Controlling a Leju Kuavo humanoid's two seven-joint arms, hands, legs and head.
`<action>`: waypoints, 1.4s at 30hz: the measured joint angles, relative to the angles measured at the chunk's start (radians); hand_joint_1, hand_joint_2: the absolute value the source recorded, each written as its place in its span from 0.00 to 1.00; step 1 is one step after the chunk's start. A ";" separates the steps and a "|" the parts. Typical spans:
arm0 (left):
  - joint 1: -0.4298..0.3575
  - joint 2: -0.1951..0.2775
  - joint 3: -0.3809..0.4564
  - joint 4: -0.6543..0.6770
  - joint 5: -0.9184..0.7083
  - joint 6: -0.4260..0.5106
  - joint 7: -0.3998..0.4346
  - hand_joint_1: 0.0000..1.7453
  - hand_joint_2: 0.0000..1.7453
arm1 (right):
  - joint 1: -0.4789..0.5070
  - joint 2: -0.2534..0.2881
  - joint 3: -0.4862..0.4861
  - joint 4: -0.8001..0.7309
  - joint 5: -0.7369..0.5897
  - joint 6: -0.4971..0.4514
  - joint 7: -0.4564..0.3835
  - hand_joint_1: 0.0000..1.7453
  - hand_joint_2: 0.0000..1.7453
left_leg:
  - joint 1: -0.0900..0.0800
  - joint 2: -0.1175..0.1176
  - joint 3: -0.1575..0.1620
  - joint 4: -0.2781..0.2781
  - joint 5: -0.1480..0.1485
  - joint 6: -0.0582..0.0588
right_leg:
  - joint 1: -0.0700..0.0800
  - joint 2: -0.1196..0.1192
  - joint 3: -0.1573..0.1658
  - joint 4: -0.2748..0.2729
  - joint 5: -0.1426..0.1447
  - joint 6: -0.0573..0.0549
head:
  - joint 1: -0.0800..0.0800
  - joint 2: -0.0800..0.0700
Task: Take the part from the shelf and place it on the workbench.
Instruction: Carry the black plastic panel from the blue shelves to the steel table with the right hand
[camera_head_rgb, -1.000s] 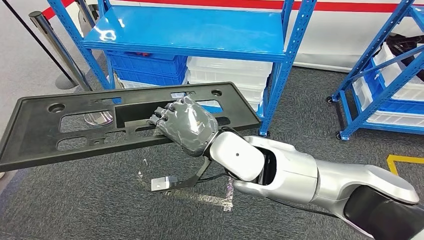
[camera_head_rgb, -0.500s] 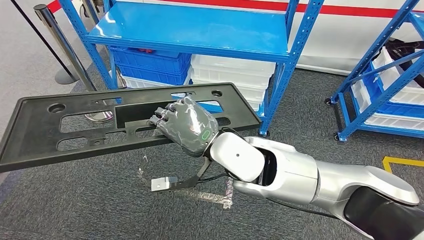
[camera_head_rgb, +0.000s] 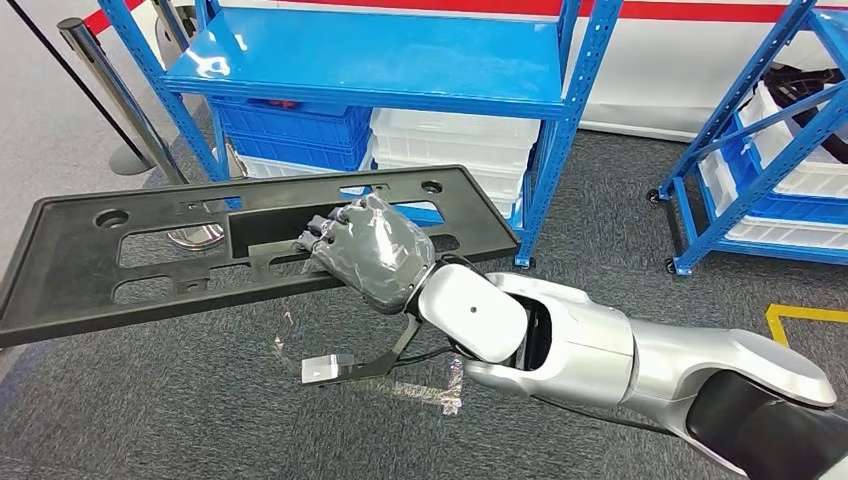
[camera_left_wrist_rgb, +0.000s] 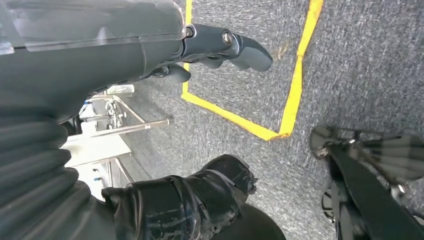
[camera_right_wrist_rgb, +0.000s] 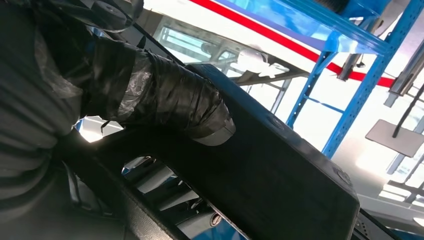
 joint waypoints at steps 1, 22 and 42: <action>0.000 0.000 0.000 0.000 0.000 0.000 0.000 0.00 1.00 | -0.001 0.000 0.000 0.000 0.000 0.000 0.000 1.00 1.00 | -0.001 -0.001 0.031 -0.061 0.020 0.000 | 0.001 0.001 -0.002 0.003 -0.001 0.004 | 0.000 0.000; -0.016 -0.017 0.000 0.000 0.000 0.012 0.000 0.00 1.00 | -0.211 -0.061 -0.030 0.052 0.012 0.134 0.083 1.00 1.00 | -0.020 -0.052 0.018 -0.123 0.065 0.042 | 0.021 0.035 0.003 0.004 -0.012 0.001 | 0.001 0.000; -0.014 -0.021 -0.007 0.000 0.000 0.012 0.002 0.00 1.00 | -0.246 -0.109 -0.035 0.101 -0.007 0.132 0.104 1.00 1.00 | -0.002 0.003 0.037 -0.141 0.064 0.047 | 0.005 -0.007 -0.063 0.146 -0.098 0.040 | -0.008 0.000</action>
